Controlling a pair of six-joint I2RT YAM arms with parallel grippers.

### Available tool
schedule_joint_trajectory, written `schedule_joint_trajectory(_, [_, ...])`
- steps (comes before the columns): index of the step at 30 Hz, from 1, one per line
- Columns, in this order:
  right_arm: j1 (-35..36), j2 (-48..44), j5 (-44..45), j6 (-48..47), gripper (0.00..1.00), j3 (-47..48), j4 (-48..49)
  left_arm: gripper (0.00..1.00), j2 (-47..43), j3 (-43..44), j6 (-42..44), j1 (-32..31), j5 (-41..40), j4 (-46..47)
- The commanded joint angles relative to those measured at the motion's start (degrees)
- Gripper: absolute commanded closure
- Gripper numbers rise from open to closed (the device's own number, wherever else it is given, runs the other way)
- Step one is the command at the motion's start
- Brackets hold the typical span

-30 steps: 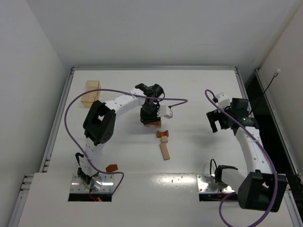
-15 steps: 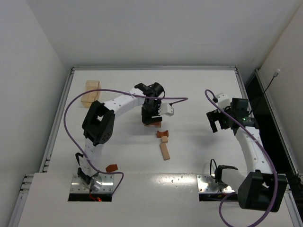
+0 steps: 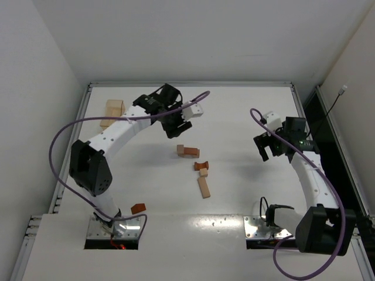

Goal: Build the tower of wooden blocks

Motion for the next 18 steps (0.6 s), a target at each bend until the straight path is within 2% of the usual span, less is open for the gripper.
schedule_joint_trajectory(1, [0.7,1.16,-1.53,-1.17,0.0,3.96,1.47,0.47,-6.24,-6.09,-4.5,1.99,4.24,2.16])
schedule_joint_trajectory(2, [1.22,1.77,-1.01,-1.69,0.0,3.96,1.47,0.5,-7.13,-7.23,-5.11,2.6,7.83,1.38])
schedule_joint_trajectory(7, [1.75,2.3,-1.0,-1.7,0.0,4.58,1.99,0.89,-9.16,-14.96,-2.68,2.6,19.01,-5.82])
schedule_joint_trajectory(8, [1.75,2.3,-0.48,-1.7,0.0,4.58,1.99,0.91,-9.16,-15.67,-1.7,1.91,20.33,-6.88])
schedule_joint_trajectory(13, [1.75,2.3,-0.47,-1.7,0.0,4.58,1.99,0.92,-6.36,-17.09,3.49,1.9,22.98,-8.12])
schedule_joint_trajectory(17, [1.75,2.3,-0.47,-1.7,0.0,4.58,1.99,0.73,-1.35,-14.73,11.66,1.9,21.76,-10.32])
schedule_joint_trajectory(18, [1.75,2.3,-0.47,-1.7,0.0,4.58,1.99,0.72,-0.38,-14.19,12.37,1.9,21.75,-10.32])
